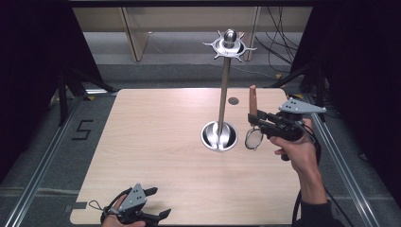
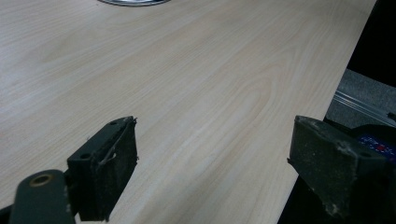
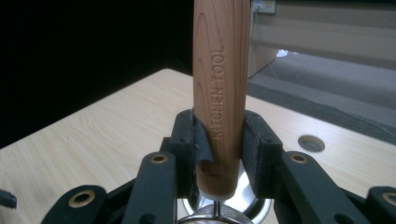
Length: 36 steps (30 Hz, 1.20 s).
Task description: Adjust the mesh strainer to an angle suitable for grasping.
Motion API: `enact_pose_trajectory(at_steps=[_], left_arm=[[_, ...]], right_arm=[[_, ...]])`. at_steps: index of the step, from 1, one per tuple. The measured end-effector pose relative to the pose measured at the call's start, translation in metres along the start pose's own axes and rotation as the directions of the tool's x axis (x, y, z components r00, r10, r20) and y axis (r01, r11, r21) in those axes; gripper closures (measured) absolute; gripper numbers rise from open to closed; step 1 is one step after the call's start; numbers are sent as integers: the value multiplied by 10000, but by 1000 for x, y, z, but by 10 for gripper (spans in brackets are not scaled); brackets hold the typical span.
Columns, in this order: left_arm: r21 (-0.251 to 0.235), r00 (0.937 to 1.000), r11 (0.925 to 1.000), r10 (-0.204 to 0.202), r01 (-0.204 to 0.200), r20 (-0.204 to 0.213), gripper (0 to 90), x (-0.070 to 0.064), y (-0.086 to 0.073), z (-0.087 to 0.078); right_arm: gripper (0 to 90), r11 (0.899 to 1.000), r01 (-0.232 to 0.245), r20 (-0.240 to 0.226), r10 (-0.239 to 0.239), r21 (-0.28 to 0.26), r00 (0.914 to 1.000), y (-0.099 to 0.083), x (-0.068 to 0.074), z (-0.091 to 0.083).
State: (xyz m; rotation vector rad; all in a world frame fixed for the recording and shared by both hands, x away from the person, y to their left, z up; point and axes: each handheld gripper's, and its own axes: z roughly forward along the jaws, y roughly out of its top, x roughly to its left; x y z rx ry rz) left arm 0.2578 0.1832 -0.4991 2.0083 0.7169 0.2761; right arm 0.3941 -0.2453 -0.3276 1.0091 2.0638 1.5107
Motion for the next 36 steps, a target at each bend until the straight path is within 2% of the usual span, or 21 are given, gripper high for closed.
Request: enact_pose_trajectory(at_steps=[2, 3, 4, 7, 8, 10, 11, 12, 13, 15, 16, 21, 23, 24, 27, 28, 30, 32, 33, 35, 36], left_arm=[[-2, 10000, 10000, -4, 4, 2, 147, 0, 0, 0], [-106, 9999, 9999, -132, 132, 17, 147, -1, 0, 1], [-75, 9995, 9994, -324, 323, -5, 147, -2, 0, 1], [-53, 10000, 10000, 12, -12, 2, 147, 0, 0, 1], [-55, 9996, 9996, -272, 272, -18, 147, -2, 0, 1], [-64, 9997, 9996, -259, 259, -19, 147, -2, -1, 1], [-29, 10000, 10000, -26, 26, -5, 147, 0, 0, 1], [-11, 10000, 10000, -8, 8, -2, 147, 0, 0, 0], [-32, 10000, 10000, 1, -1, 7, 147, 0, 0, 1], [-53, 10000, 10000, -22, 22, -6, 147, 0, 0, 1], [-44, 10000, 10000, -24, 24, -7, 147, 0, 0, 1], [-36, 10000, 10000, -15, 15, -5, 147, 0, 0, 1], [-47, 10000, 10000, -10, 10, 12, 147, 0, 0, 1], [-41, 9996, 9996, -268, 268, -7, 147, -2, -1, 1], [-49, 9999, 9999, -138, 138, -2, 147, -1, 0, 1], [-63, 9996, 9996, -269, 269, -11, 147, -2, -1, 1], [-16, 10000, 10000, -7, 7, 11, 147, 0, 0, 1], [-32, 10000, 10000, -16, 16, 21, 147, 0, 0, 1], [-62, 9996, 9996, -283, 283, 2, 147, -2, -1, 1], [-55, 9996, 9996, -280, 280, -1, 147, -2, -1, 1], [-49, 9998, 9998, -213, 213, 4, 147, -1, 0, 1]], right_arm=[[690, 9999, -23, -22, 23, -99, 10000, 6, 3, 0], [690, 9996, 184, 110, -182, -201, 9998, 9, 3, 1], [690, 9998, 87, 36, -86, -179, 10000, 11, 5, 0], [690, 9987, 373, 50, -371, -356, 9993, 19, 6, 0], [690, 9992, 249, 73, -247, -307, 9997, 22, 7, -2], [690, 9987, 286, 57, -283, -431, 9996, 26, 8, -2], [690, 9984, 351, 136, -346, -439, 9993, 28, 8, -2], [690, 9989, 221, 92, -217, -425, 9997, 30, 9, -3], [690, 9973, 433, 87, -428, -592, 9990, 32, 8, -2], [690, 9985, 241, 111, -235, -501, 9997, 36, 11, -2], [690, 9973, 464, 102, -459, -566, 9989, 38, 10, -2], [690, 9975, 327, 42, -325, -623, 9995, 47, 15, -2], [690, 9964, 474, -34, -478, -697, 9989, 50, 15, -2], [690, 9953, 564, 78, -560, -785, 9984, 52, 15, -1], [690, 9968, 278, -68, -284, -749, 9996, 57, 17, 0], [690, 9969, 320, -91, -327, -720, 9994, 59, 17, 1], [689, 9945, 606, -22, -611, -859, 9981, 63, 17, 2], [689, 9946, 521, -8, -524, -898, 9986, 66, 18, 4], [690, 9950, 515, -48, -521, -858, 9986, 67, 19, 4], [690, 9957, 420, -63, -426, -823, 9991, 70, 21, 5], [689, 9927, 589, -15, -594, -1055, 9982, 71, 21, 6]])
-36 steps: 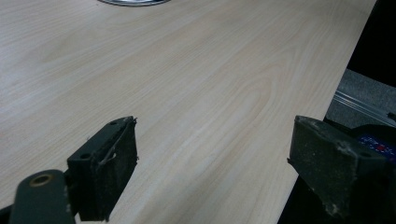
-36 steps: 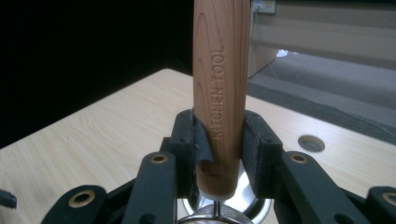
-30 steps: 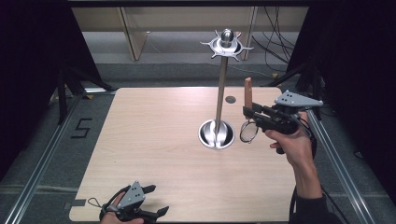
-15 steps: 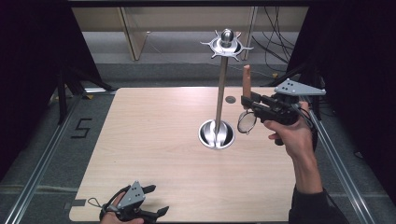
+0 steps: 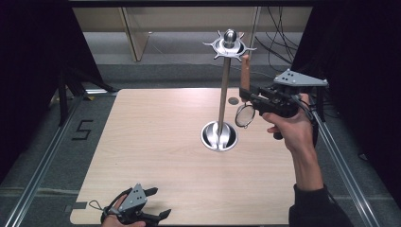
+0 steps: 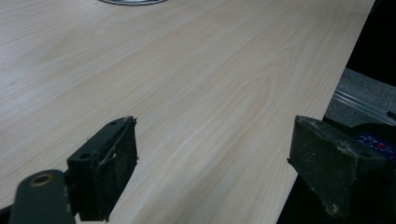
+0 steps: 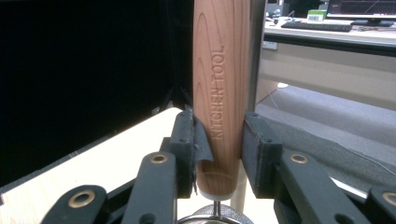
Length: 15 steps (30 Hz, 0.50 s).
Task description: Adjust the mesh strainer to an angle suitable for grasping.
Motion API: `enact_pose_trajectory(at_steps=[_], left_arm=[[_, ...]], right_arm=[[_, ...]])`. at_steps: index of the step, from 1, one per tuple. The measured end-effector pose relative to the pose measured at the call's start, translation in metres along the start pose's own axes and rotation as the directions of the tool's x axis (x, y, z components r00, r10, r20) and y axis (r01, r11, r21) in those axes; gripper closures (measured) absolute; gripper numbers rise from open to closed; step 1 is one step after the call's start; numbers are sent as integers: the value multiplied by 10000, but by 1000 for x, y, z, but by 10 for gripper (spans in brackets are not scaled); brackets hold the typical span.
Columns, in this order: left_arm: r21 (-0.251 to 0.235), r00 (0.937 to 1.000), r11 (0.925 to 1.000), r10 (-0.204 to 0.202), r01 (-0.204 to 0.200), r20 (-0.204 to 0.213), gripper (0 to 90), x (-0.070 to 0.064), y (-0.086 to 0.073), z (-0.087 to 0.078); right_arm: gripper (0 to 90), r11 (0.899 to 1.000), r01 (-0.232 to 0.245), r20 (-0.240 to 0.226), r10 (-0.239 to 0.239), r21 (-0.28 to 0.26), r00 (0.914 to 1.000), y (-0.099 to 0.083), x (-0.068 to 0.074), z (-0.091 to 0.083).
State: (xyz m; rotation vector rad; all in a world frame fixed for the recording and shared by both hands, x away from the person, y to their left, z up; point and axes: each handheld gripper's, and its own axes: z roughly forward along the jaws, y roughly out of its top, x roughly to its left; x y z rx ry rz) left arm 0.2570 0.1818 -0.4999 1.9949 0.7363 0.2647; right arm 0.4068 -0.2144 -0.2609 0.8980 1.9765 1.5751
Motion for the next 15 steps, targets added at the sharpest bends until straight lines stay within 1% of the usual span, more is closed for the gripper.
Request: enact_pose_trajectory(at_steps=[2, 3, 4, 5, 6, 7, 8, 9, 10, 11, 12, 13, 14, 15], left_arm=[[-46, 10000, 9999, -96, 96, 19, 147, -1, 0, 0], [3, 10000, 10000, -53, 53, 14, 147, 0, 0, 0], [-17, 10000, 10000, -77, 77, 1, 147, 0, 0, 0], [-46, 9999, 9999, -119, 119, 21, 147, -1, 0, 0], [-72, 9999, 9999, -120, 120, 17, 147, -1, 0, 1], [120, 10000, 9999, 67, -66, -51, 147, 0, 0, 0], [161, 9999, 9998, 103, -102, -66, 147, 1, 0, -1], [131, 10000, 9999, 42, -41, -67, 147, 0, 0, 0], [144, 9999, 9999, 91, -90, -73, 147, 0, 0, 0], [206, 9998, 9996, 201, -200, -50, 147, 1, 0, -1], [210, 9996, 9995, 248, -246, -98, 147, 1, 0, -1], [108, 9990, 9990, 440, -439, -42, 147, 2, 0, -1], [-3, 9999, 9999, -117, 117, -15, 147, -1, 0, 0], [-69, 9999, 9999, -131, 131, 13, 147, -1, 0, 1]], right_arm=[[690, 9993, -271, -35, 272, 258, 9996, 2, 3, 0], [690, 9997, -82, 57, 81, 236, 10000, 3, 2, 1], [690, 9997, -113, 69, 112, 208, 9999, 4, 2, 1], [689, 9999, 4, 104, -5, 156, 9999, 5, 1, 2], [690, 9998, -61, 138, 59, 172, 9999, 5, 2, 3], [690, 9992, -230, 105, 227, 329, 9997, 6, 3, 3], [689, 9995, -3, 176, -2, 301, 9998, 6, 1, 4], [690, 9994, 46, 319, -57, 340, 9995, 6, 1, 6], [690, 9994, 46, 319, -57, 340, 9995, 6, 1, 6], [689, 9990, -119, 315, 106, 441, 9994, 6, 1, 6], [689, 9993, -97, 358, 83, 374, 9993, 6, 0, 7], [689, 9994, -75, 314, 64, 346, 9995, 6, -1, 7], [690, 9988, -214, 340, 199, 443, 9992, 6, 0, 7], [689, 9991, -135, 401, 119, 410, 9991, 6, 0, 8]])
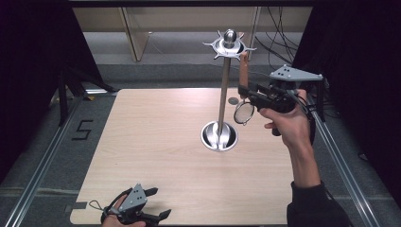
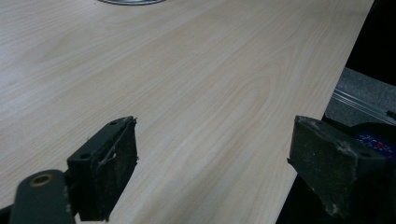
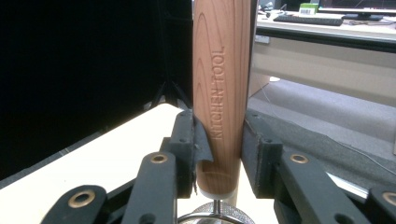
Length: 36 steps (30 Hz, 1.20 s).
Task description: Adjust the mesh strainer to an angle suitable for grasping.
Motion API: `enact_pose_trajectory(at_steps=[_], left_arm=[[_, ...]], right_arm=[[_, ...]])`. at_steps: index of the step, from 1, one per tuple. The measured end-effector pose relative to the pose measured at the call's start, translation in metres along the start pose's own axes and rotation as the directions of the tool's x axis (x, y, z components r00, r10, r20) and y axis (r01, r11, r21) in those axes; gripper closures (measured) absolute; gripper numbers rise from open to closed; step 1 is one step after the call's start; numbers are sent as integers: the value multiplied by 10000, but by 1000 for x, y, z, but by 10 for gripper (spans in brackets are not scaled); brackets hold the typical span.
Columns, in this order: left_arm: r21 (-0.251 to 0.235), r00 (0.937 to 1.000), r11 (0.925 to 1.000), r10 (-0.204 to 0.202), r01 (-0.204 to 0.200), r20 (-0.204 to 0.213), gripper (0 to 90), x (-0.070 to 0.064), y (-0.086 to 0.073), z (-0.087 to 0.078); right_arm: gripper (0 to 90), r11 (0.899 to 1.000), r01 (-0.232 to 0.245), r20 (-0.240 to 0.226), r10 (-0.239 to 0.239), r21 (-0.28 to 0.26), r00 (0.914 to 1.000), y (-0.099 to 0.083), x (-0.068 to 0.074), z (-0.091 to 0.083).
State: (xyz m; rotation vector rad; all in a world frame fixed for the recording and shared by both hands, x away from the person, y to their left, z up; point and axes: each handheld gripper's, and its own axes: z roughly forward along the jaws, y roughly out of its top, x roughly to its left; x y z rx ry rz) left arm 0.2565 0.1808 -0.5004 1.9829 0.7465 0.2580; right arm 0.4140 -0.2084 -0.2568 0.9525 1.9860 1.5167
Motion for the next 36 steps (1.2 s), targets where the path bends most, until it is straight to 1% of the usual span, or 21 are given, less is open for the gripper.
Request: enact_pose_trajectory(at_steps=[3, 5, 7, 8, 10, 11, 12, 13, 16, 17, 19, 22, 23, 26, 27, 28, 30, 32, 33, 34, 36], left_arm=[[142, 9998, 9997, 175, -174, -65, 147, 1, 0, -1], [161, 9999, 9998, 123, -122, -84, 147, 1, 0, -1], [103, 9991, 9990, 429, -429, -19, 147, 2, 1, -1], [129, 9999, 9998, 139, -138, -62, 147, 1, 0, -1], [157, 9999, 9998, 140, -139, -72, 147, 1, 0, -1], [116, 9998, 9997, 211, -211, -38, 147, 1, 0, -1], [167, 9996, 9995, 268, -267, -23, 147, 1, 0, -1], [164, 9987, 9985, 516, -515, -20, 147, 3, 1, -1], [162, 9990, 9989, 448, -448, 7, 147, 2, 1, -1], [29, 9990, 9990, 449, -449, 2, 147, 2, 0, 0], [90, 9990, 9989, 453, -452, -42, 147, 2, 1, -1], [-55, 9999, 9999, 102, -102, 68, 147, 0, 0, 0], [223, 9997, 9995, 218, -216, -68, 147, 1, 0, -1], [80, 9999, 9998, 167, -167, -43, 147, 0, 0, -1], [-23, 9993, 9993, 368, -368, 31, 147, 2, 0, 0], [123, 9990, 9989, 457, -457, -26, 147, 2, 1, -1], [8, 9994, 9994, 336, -336, 26, 147, 1, 1, 0], [-21, 9993, 9993, 375, -375, 27, 147, 2, 0, 0], [46, 9994, 9994, 334, -334, -3, 147, 1, 1, 0], [9, 9994, 9994, 347, -347, 43, 147, 2, 0, 0], [-43, 9997, 9997, 223, -222, 83, 147, 0, 0, 0]], right_arm=[[689, 9999, 136, 55, -137, 69, 9999, 1, -1, 2], [689, 9999, 45, 53, -46, 137, 10000, 1, -2, 3], [689, 9999, 108, 132, -110, 125, 9999, 1, -2, 5], [690, 9998, 98, 88, -99, 161, 9999, 1, -3, 6], [689, 9997, 104, 138, -107, 198, 9998, 0, -2, 7], [690, 9994, -66, 109, 62, 341, 9999, 0, -1, 7], [689, 9995, -73, 92, 70, 293, 9999, 0, -1, 8], [689, 9997, 28, 135, -31, 250, 9999, 0, -2, 9], [689, 9995, 111, 163, -116, 296, 9998, 0, -3, 11], [689, 9994, 81, 149, -86, 326, 9999, 0, -4, 12], [689, 9993, -62, 79, 59, 371, 10000, 0, -4, 12], [689, 9995, 89, 149, -93, 302, 9998, 0, -4, 13], [689, 9994, 50, 116, -54, 343, 9999, -1, -4, 13], [689, 9989, -23, 100, 19, 465, 9999, -1, -3, 14], [689, 9988, 6, 78, -10, 496, 10000, -2, -4, 15], [689, 9987, 85, 185, -95, 501, 9998, -3, -4, 15], [689, 9986, -118, 40, 116, 520, 9999, -5, -4, 16], [689, 9995, -39, -42, 40, 327, 10000, -7, -5, 18], [689, 9988, -274, -53, 276, 418, 9996, -7, -4, 17], [689, 9986, -296, -149, 303, 431, 9994, -8, -4, 17], [688, 9994, -96, -45, 97, 342, 9999, -8, -4, 18]])
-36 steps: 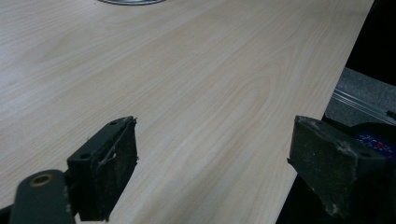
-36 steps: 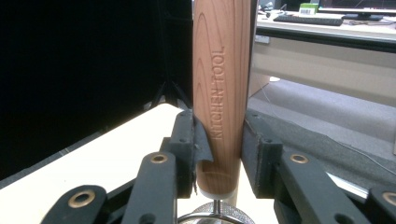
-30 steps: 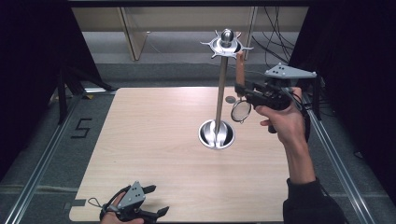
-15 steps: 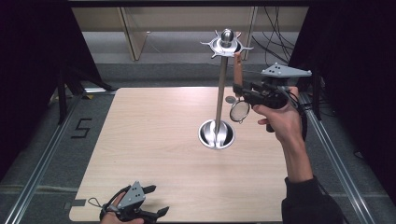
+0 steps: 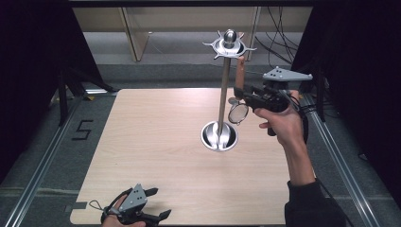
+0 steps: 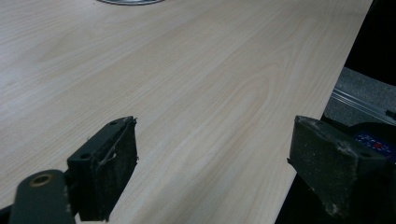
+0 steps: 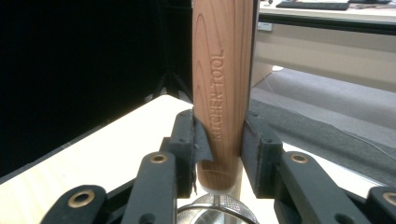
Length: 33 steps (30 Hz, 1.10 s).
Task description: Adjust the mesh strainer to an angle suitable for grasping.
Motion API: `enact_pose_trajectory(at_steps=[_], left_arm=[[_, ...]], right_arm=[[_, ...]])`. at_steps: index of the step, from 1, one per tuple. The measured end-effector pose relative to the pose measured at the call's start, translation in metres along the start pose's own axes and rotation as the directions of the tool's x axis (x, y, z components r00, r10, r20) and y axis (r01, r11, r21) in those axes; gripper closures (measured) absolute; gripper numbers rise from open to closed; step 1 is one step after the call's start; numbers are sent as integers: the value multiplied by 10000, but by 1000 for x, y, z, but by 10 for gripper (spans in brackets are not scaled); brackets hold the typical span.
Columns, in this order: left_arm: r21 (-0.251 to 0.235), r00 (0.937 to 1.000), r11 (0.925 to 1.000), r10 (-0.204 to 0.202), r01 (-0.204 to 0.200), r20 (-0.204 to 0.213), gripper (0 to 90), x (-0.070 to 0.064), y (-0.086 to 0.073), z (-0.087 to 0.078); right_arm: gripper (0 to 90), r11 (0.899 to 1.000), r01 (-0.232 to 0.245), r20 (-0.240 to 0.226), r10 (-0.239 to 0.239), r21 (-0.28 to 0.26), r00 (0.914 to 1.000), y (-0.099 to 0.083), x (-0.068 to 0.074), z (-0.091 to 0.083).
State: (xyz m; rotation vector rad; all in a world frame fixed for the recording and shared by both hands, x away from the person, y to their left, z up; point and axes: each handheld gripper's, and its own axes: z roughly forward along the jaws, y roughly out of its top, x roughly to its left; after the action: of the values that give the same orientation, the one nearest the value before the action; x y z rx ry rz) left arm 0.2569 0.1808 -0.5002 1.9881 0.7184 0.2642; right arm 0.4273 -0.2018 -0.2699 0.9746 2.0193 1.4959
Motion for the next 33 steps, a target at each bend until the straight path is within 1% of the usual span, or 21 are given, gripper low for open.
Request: enact_pose_trajectory(at_steps=[2, 5, 6, 7, 8, 11, 12, 13, 14, 17, 18, 20, 21, 22, 23, 24, 26, 28, 29, 31, 33], left_arm=[[140, 9998, 9997, 196, -196, -5, 147, 1, 0, -1], [90, 9999, 9999, 113, -113, 11, 147, 1, 0, -1], [255, 9988, 9986, 476, -473, -88, 147, 4, 0, -2], [238, 9987, 9984, 508, -506, -91, 147, 4, 1, -1], [69, 10000, 9999, 76, -76, -9, 147, 0, 0, 0], [266, 10000, 9996, -19, 21, -68, 147, 1, 0, -1], [319, 10000, 9995, 9, -7, -72, 147, 1, 0, -2], [165, 9999, 9998, -124, 126, -99, 147, 0, -1, 0], [193, 9999, 9998, 56, -55, -88, 147, 1, 0, -1], [315, 10000, 9995, -94, 94, -15, 147, 1, 0, -1], [221, 9999, 9997, -52, 55, -122, 147, 1, -1, -1], [235, 10000, 9997, -55, 56, -62, 147, 1, -1, -1], [181, 10000, 9998, 3, -3, -15, 147, 2, 0, -1], [402, 9994, 9987, 317, -312, -118, 147, 4, 0, -2], [210, 10000, 9998, 56, -55, -47, 147, 2, 0, -1], [321, 10000, 9995, -74, 74, -18, 147, 1, 0, -1], [456, 9999, 9989, 64, -59, -110, 147, 2, 0, -2], [234, 9998, 9996, -172, 173, -36, 147, 1, 0, -1], [204, 9999, 9997, -92, 94, -85, 147, 1, 0, -1], [203, 9999, 9997, -129, 131, -102, 147, 1, 1, -1], [174, 9999, 9997, 159, -159, -36, 147, 3, 2, -1]], right_arm=[[683, 9997, -228, -106, 227, -11, 9997, -1, 1, 0], [666, 9993, -361, -120, 360, -39, 9993, -3, 2, -1], [650, 9996, -211, -139, 209, -170, 9997, -4, 1, 0], [630, 9991, -405, -156, 404, -80, 9991, -6, 1, -1], [622, 9986, -486, -165, 483, -200, 9987, -7, 1, -2], [604, 9970, -720, -195, 714, -296, 9973, -12, 0, -8], [600, 9973, -616, -306, 604, -397, 9977, -15, -2, -11], [597, 9970, -668, -327, 655, -391, 9973, -18, -2, -14], [592, 9965, -730, -430, 712, -410, 9965, -21, -1, -18], [580, 9964, -534, -303, 515, -658, 9982, -31, -3, -26], [574, 9952, -796, -383, 775, -565, 9963, -35, -3, -29], [564, 9924, -914, -481, 876, -824, 9950, -44, -4, -34], [558, 9907, -1059, -542, 1015, -851, 9934, -48, -5, -37], [556, 9905, -1055, -565, 1008, -887, 9933, -53, -5, -39], [550, 9897, -1078, -680, 1016, -946, 9925, -56, -6, -40], [536, 9899, -1226, -657, 1180, -716, 9908, -59, -7, -40], [536, 9921, -1062, -473, 1032, -663, 9935, -64, -11, -42], [523, 9935, -1072, -421, 1055, -388, 9935, -69, -11, -44], [520, 9958, -827, -351, 813, -397, 9961, -71, -13, -44], [512, 9950, -979, -264, 974, -184, 9949, -75, -12, -45], [502, 9950, -991, -232, 989, -96, 9948, -78, -14, -45]])
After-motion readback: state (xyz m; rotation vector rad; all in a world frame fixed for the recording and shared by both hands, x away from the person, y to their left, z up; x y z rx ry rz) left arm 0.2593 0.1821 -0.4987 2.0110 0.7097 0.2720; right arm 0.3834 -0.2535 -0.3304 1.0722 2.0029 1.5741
